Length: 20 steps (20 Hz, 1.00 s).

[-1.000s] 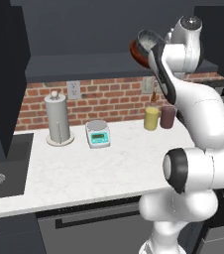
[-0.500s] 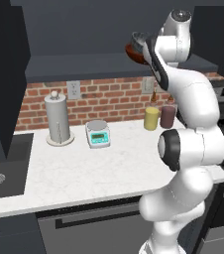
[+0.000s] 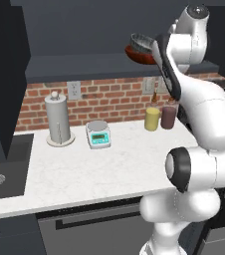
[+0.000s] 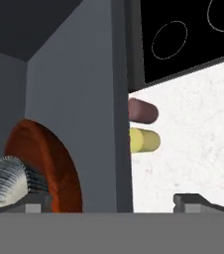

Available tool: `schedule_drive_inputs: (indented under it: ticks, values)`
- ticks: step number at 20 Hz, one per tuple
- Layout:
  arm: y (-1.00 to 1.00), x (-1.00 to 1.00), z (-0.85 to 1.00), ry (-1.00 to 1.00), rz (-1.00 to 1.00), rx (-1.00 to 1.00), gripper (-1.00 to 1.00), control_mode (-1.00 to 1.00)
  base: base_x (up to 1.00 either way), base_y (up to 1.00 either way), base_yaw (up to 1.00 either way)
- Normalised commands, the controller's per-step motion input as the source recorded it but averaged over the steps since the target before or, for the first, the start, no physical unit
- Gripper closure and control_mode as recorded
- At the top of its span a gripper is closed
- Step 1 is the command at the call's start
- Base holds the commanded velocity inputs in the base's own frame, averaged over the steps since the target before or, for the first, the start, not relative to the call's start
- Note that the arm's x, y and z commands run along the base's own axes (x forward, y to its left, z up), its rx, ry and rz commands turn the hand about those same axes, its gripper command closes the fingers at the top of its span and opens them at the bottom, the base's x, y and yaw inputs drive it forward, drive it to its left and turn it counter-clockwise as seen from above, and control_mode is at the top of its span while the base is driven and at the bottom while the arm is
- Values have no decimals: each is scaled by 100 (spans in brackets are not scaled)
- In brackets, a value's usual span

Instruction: Pick up the bowls on the counter and stack them on top of one another in the open cabinet. Place the smaller bowl on top of the larger bowl.

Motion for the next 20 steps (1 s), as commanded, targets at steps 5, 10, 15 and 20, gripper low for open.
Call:
schedule_drive_inputs:
  ticks: [5,10,15,20]
  values:
    - [0,-100,-68,-35,0,0,-100,-100,0,0,0]
    - [0,-100,-100,-37,0,-1,-100,-100,0,0,0]
    - [0,-100,-100,-22,0,-7,-100,-100,0,0,0]
    - [-7,-100,-92,-38,0,-2,-100,-100,0,0,0]
